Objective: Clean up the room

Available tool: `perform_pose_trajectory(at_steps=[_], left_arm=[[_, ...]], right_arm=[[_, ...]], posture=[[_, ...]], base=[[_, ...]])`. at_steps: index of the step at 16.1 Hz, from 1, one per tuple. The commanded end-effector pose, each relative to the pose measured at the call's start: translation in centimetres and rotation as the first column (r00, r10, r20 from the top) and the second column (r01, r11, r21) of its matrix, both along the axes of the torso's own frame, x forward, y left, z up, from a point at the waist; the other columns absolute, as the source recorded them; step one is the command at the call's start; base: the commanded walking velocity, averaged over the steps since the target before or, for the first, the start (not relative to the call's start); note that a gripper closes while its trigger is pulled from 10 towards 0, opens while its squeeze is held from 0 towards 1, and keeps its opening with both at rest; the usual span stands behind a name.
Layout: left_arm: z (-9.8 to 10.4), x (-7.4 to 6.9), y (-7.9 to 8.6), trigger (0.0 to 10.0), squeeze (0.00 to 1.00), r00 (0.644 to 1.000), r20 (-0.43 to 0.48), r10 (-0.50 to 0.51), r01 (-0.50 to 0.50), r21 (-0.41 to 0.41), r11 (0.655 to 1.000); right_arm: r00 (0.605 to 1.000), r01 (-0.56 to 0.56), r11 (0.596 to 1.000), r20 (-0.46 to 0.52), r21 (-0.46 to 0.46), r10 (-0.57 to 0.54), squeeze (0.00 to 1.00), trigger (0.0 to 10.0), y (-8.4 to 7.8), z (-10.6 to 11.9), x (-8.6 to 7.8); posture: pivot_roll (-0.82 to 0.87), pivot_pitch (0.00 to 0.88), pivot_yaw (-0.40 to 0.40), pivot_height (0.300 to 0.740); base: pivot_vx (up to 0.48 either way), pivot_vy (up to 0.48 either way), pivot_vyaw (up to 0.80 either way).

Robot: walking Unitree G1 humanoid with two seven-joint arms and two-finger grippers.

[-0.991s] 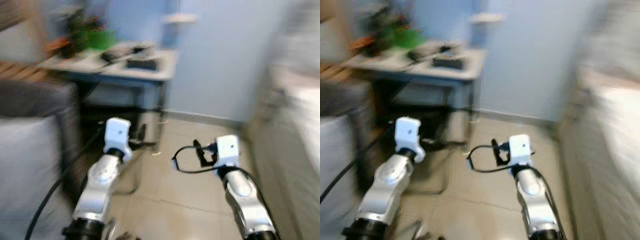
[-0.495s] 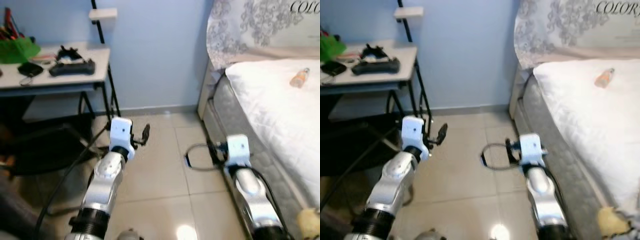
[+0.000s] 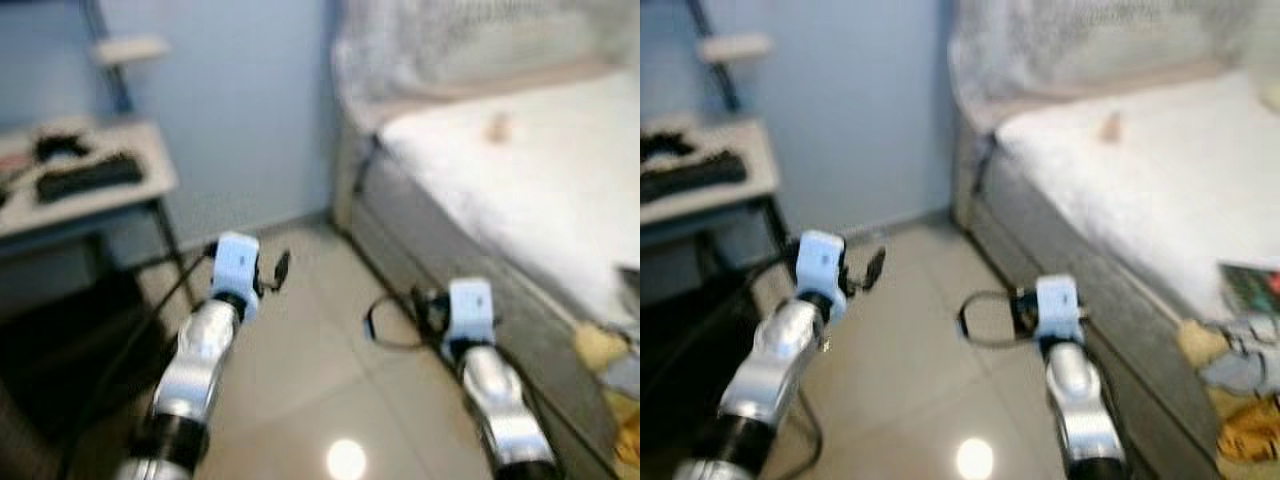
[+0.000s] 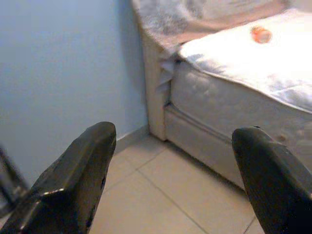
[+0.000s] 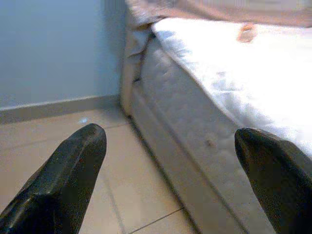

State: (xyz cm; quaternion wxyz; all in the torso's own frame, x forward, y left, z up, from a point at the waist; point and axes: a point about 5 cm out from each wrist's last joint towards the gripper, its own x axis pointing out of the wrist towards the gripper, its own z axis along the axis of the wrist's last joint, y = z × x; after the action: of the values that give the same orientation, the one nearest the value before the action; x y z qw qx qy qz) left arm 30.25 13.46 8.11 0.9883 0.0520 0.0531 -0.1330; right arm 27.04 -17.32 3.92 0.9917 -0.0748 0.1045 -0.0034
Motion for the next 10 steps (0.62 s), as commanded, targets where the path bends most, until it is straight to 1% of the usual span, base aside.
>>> perform_pose_trajectory(at_steps=[1, 3, 5, 10], left_arm=[[0.23, 0.09, -0.80, 10.0, 0.00, 0.999, 0.012, -0.036, 0.036, 0.004, 0.999], [0.33, 0.08, -1.00, 10.0, 0.00, 0.998, 0.021, -0.055, 0.056, -0.009, 0.998], [0.42, 0.12, -0.99, 10.0, 0.00, 0.998, 0.027, -0.060, 0.061, -0.013, 0.998], [0.67, 0.89, -0.61, 10.0, 0.00, 0.998, 0.038, -0.043, 0.044, -0.013, 0.999]], right_arm=[[1.000, 0.020, 1.000, 0.009, -0.015, -0.020, 0.00, 10.0, -0.73, 0.24, 0.17], [0.999, 0.044, 0.999, 0.027, 0.010, -0.044, 0.00, 10.0, -1.02, 0.22, 0.17], [0.998, 0.055, 0.998, 0.035, 0.008, -0.055, 0.00, 10.0, -1.30, 0.21, 0.14], [0.997, 0.063, 0.998, 0.044, 0.011, -0.064, 0.00, 10.0, -1.25, 0.45, 0.67]], posture=[[0.03, 0.000, 0.015, 0.740], [0.04, 0.000, 0.017, 0.740], [0.04, 0.000, 0.017, 0.740], [0.03, 0.000, 0.015, 0.740]], base=[[0.480, 0.000, 0.00], [0.480, 0.000, -0.74], [0.480, 0.000, -0.73], [0.480, 0.000, -0.73]])
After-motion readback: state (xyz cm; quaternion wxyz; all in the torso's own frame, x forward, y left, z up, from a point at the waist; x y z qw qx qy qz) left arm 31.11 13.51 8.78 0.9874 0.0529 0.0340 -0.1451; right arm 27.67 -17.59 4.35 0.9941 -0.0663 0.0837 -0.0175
